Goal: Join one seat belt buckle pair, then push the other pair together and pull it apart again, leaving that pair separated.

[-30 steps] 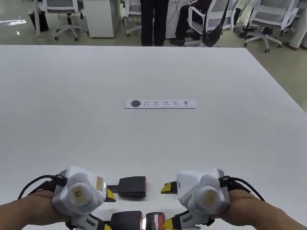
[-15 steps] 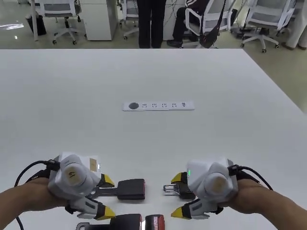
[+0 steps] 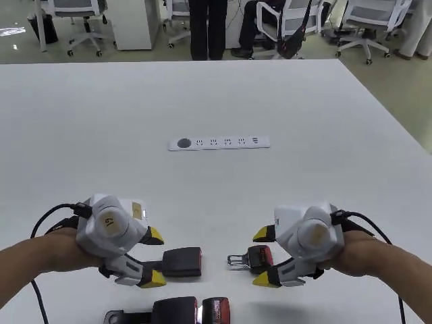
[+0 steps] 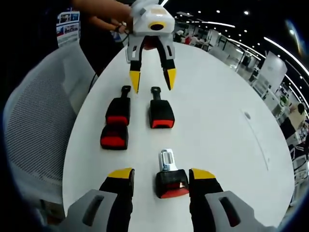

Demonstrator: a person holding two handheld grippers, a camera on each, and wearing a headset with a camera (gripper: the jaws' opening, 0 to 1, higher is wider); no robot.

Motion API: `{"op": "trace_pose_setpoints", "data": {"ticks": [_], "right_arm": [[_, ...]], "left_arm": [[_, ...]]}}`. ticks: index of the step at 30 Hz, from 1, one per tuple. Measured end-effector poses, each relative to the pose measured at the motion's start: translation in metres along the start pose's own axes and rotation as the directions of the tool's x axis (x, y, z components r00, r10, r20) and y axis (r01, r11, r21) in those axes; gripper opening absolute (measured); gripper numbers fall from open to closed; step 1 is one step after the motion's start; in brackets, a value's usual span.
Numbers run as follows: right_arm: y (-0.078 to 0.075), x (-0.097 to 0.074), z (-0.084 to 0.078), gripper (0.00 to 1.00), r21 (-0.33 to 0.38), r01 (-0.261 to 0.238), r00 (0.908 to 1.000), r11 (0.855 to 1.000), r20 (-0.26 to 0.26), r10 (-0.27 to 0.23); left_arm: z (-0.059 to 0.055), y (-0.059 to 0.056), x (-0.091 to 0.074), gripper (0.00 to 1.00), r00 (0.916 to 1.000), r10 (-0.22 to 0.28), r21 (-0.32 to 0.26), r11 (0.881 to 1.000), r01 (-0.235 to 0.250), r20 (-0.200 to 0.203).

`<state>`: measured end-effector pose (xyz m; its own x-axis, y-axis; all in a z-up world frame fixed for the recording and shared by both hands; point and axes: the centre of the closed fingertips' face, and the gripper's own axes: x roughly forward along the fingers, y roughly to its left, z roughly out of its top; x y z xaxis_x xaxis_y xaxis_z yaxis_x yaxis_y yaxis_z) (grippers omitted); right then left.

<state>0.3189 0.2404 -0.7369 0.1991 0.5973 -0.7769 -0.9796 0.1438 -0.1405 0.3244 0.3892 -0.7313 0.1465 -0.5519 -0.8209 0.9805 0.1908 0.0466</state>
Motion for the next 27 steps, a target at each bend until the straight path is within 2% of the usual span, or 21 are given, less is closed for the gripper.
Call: {"op": "trace_pose_setpoints", "data": {"ticks": [12, 18, 27], "right_arm": [[-0.01, 0.004, -0.013, 0.41, 0.023, -0.027, 0.9993, 0.999, -0.026, 0.028], [-0.014, 0.008, -0.022, 0.4, 0.033, -0.043, 0.998, 0.999, -0.044, 0.044], [-0.016, 0.018, -0.033, 0.38, 0.042, -0.068, 0.9949, 0.997, -0.072, 0.07]], "left_arm": [[-0.002, 0.01, 0.017, 0.45, 0.9981, -0.035, 0.019, 0.999, 0.036, -0.05], [-0.011, 0.014, 0.028, 0.43, 0.9955, -0.046, 0.02, 0.999, 0.048, -0.082], [-0.018, 0.012, 0.038, 0.4, 0.9891, -0.086, 0.025, 0.996, 0.09, -0.119]]}}
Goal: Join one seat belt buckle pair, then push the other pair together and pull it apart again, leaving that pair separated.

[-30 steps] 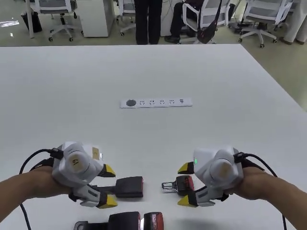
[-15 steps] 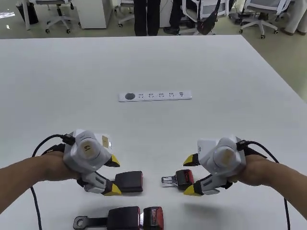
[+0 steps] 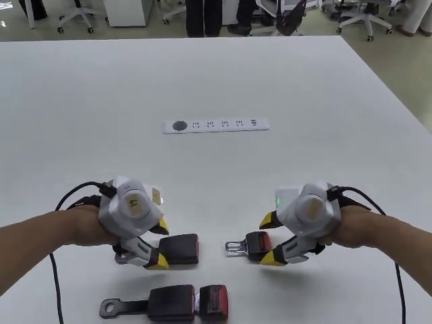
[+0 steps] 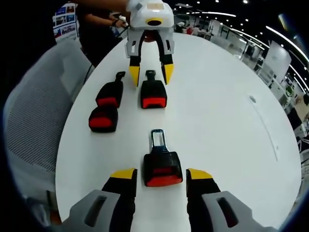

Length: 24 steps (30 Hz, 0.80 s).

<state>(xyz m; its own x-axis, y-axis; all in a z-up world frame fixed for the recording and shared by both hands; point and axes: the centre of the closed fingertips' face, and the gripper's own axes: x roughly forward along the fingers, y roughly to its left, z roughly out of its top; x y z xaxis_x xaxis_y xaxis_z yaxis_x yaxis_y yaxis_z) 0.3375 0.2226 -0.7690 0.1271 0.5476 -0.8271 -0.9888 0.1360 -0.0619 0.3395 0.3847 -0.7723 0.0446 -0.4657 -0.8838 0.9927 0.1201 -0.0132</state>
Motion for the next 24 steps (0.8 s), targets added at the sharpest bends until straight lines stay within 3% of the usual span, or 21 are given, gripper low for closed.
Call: {"op": "trace_pose_setpoints", "data": {"ticks": [10, 24], "right_arm": [[0.003, 0.002, -0.011, 0.31, -0.019, -0.02, 0.9987, 1.0, -0.046, 0.02], [0.004, 0.002, -0.009, 0.3, -0.058, -0.035, 0.9988, 0.998, -0.037, 0.033]], "left_arm": [[0.002, -0.003, 0.001, 0.33, 0.9997, -0.009, 0.035, 0.999, 0.01, -0.024], [0.005, -0.008, 0.002, 0.32, 0.9996, -0.016, 0.058, 0.998, 0.017, -0.023]]}}
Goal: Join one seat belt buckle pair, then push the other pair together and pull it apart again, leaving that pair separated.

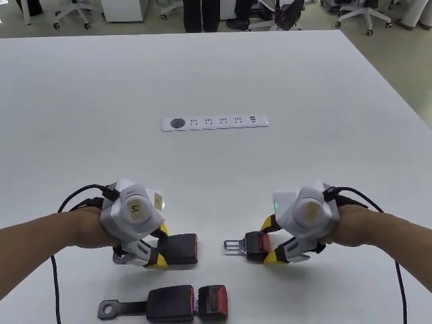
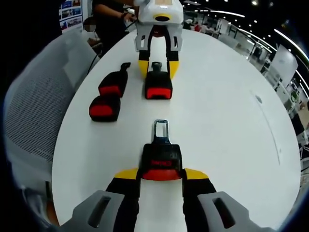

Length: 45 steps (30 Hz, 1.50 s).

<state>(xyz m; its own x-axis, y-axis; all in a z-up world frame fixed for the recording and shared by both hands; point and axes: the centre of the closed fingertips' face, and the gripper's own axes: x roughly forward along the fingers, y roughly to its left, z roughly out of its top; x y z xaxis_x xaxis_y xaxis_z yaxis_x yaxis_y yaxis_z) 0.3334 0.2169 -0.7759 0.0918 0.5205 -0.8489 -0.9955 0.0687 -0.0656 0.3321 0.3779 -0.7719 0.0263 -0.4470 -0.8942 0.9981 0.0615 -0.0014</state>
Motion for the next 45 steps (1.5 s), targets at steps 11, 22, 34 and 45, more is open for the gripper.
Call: {"op": "trace_pose_setpoints", "data": {"ticks": [11, 22, 34, 45], "right_arm": [[-0.001, 0.001, 0.0, 0.3, -0.018, 0.006, 1.0, 1.0, -0.005, -0.006], [-0.001, 0.004, 0.004, 0.3, -0.015, 0.006, 1.0, 1.0, 0.005, -0.006], [-0.001, 0.009, 0.014, 0.3, -0.018, 0.002, 0.9998, 1.0, 0.019, -0.001], [-0.001, 0.017, 0.028, 0.3, -0.016, -0.003, 0.9995, 1.0, 0.033, 0.003]], "left_arm": [[-0.003, 0.002, 0.003, 0.32, 1.0, 0.001, -0.005, 1.0, -0.001, -0.001], [-0.007, 0.005, 0.004, 0.32, 0.9999, -0.009, -0.011, 1.0, 0.009, -0.008], [-0.008, 0.006, 0.007, 0.32, 0.9998, -0.014, -0.016, 1.0, 0.014, -0.014], [-0.008, 0.006, 0.007, 0.32, 0.9997, -0.018, -0.011, 1.0, 0.018, -0.015]]}}
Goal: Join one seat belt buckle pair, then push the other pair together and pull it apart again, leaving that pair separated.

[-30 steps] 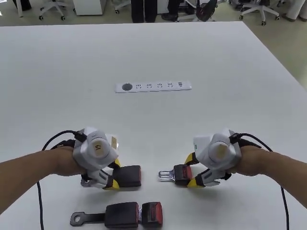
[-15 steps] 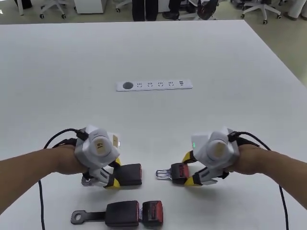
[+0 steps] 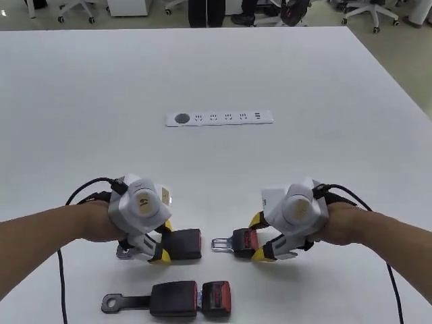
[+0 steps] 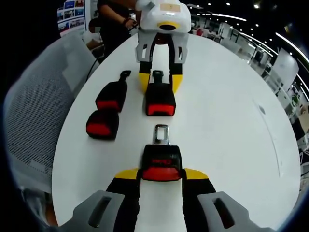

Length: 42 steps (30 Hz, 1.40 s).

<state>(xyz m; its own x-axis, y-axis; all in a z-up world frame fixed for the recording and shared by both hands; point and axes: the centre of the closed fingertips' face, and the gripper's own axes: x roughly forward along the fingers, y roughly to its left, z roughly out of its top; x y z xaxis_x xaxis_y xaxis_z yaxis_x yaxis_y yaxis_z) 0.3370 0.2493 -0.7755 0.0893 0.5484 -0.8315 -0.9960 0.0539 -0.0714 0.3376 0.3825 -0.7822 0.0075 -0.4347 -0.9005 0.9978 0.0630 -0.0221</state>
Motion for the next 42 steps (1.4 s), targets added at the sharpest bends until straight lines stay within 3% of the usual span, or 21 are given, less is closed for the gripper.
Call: {"op": "trace_pose_setpoints", "data": {"ticks": [32, 42], "right_arm": [[0.006, 0.02, 0.03, 0.3, -0.025, -0.021, 0.9994, 0.999, 0.026, 0.021], [0.003, 0.019, 0.029, 0.29, -0.049, 0.0, 0.9999, 0.999, 0.011, 0.001]], "left_arm": [[-0.001, 0.001, 0.002, 0.32, 1.0, -0.007, 0.007, 1.0, 0.006, 0.005], [-0.001, 0.0, 0.001, 0.32, 1.0, 0.001, 0.003, 1.0, -0.001, -0.003]]}}
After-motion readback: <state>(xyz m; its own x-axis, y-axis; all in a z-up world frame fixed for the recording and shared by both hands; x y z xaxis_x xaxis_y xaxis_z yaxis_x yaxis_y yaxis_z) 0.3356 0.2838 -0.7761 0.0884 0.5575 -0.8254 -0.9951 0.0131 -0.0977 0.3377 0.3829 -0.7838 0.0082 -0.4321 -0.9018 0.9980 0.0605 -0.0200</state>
